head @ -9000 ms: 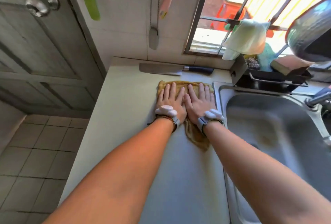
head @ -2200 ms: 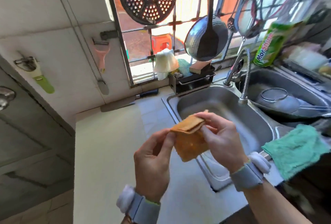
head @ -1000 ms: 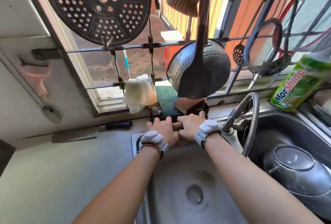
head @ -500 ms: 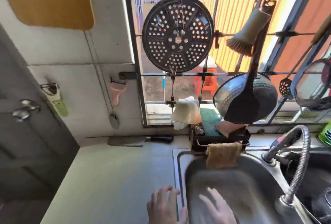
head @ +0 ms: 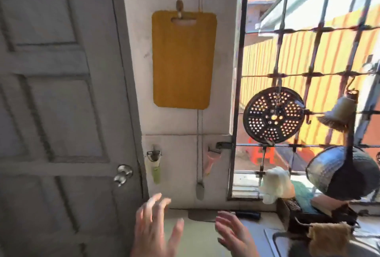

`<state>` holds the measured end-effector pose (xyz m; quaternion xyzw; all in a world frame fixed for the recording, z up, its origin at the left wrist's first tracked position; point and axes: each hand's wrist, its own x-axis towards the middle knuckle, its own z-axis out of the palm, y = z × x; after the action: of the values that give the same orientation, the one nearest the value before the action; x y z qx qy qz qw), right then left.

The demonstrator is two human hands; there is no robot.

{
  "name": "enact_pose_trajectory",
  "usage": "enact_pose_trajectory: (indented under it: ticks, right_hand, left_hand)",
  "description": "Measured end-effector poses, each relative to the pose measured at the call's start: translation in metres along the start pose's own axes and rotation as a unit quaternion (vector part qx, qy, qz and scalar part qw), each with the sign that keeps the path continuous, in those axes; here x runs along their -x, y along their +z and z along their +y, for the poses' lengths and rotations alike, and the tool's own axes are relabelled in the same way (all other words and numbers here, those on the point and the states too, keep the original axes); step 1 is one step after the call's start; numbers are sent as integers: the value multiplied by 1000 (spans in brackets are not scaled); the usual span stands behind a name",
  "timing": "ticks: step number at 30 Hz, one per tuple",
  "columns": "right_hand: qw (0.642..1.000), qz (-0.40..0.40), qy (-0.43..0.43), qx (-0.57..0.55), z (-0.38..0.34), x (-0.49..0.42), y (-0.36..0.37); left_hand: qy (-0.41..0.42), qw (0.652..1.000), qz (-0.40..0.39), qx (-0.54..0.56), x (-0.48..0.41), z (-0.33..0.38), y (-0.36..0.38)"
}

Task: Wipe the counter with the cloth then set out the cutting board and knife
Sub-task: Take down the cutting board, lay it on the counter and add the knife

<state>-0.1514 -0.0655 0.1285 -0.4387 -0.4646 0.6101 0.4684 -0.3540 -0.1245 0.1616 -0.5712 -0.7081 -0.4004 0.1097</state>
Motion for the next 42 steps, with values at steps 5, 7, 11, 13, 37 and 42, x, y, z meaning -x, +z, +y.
enact_pose_trajectory:
  ticks: [5, 7, 11, 13, 37, 42]
  right_hand:
    - [937, -141, 111, -301, -124, -62, 69]
    - [923, -162, 92, -338, -168, -87, 93]
    - [908, -161, 105, -372, -224, -114, 128]
    - [907, -156, 112, -376, -238, -126, 136]
    - [952, 60, -235, -189, -230, -40, 98]
    - [945, 200, -241, 92, -97, 41, 34]
  left_hand:
    - [125, 987, 102, 10, -193, 69, -87]
    - [146, 982, 112, -42, -273, 96, -108]
    - [182, 967, 66, -166, -369, 129, -139]
    - [182, 962, 54, -196, -398, 139, -149]
    - [222, 927, 217, -210, -308, 137, -223]
    - [18, 997, 70, -39, -107, 49, -122]
